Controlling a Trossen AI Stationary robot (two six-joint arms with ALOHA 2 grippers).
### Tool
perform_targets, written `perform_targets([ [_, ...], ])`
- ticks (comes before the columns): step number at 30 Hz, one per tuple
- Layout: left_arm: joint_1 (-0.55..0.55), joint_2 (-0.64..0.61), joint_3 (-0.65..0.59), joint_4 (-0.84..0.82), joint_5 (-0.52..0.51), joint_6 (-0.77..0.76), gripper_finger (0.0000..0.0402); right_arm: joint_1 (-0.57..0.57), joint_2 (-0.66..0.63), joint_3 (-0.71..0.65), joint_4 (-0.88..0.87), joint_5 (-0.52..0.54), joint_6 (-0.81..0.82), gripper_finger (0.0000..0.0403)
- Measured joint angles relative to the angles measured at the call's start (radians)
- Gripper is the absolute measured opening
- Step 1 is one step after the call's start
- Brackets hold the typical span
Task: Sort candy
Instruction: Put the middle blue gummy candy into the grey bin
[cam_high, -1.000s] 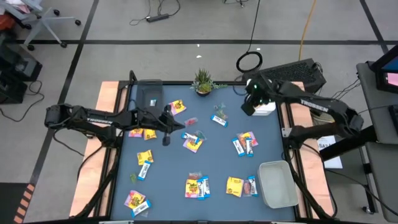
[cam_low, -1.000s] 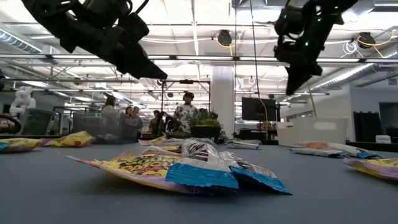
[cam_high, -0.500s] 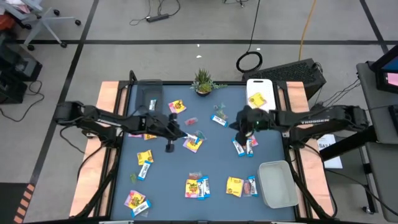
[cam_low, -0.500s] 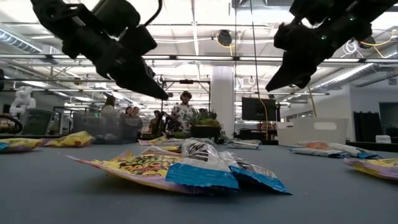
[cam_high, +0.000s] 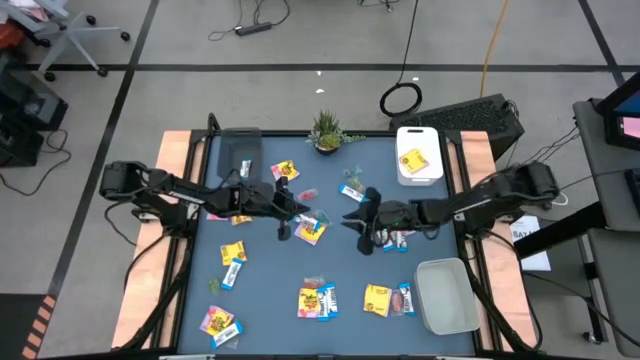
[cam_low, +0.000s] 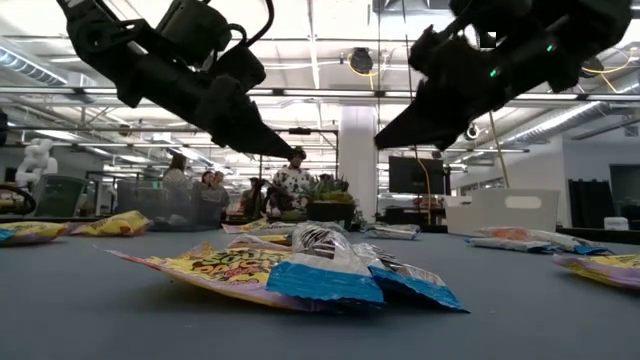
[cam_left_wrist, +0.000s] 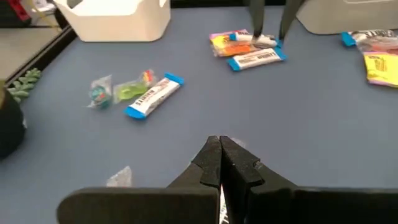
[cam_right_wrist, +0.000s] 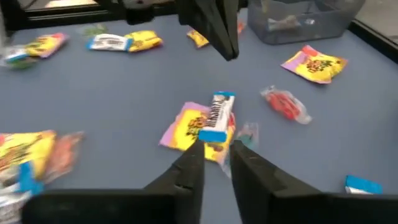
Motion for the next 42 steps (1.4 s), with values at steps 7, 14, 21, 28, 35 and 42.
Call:
perform_targets([
  [7,0.022,0.000,-0.059,0.082,-0.040,-0.022,0.0002,0.000,0.173,0.047,0.073,0.058,0.024,0.0165],
  [14,0.036,0.000,-0.062,0.090,-0.041,-0.027,0.0002,-0.028,0.322,0.152,0.047,0.056,0.054,0.0206],
  [21,0.036,0.000,-0.062,0.091,-0.041,-0.027,0.0002,-0.064,0.408,0.224,-0.021,0.023,0.105,0.0207],
  [28,0.036,0.000,-0.062,0.095,-0.041,-0.027,0.0002,-0.096,0.454,0.249,-0.024,-0.004,0.136,0.0188],
  [35,0.036,0.000,-0.062,0.098,-0.041,-0.028,0.0002,-0.121,0.458,0.249,-0.037,-0.021,0.134,0.0092],
  [42,0.036,0.000,-0.062,0.100,-0.040,-0.046,0.0002,-0.127,0.394,0.248,-0.105,-0.082,0.106,0.0008],
])
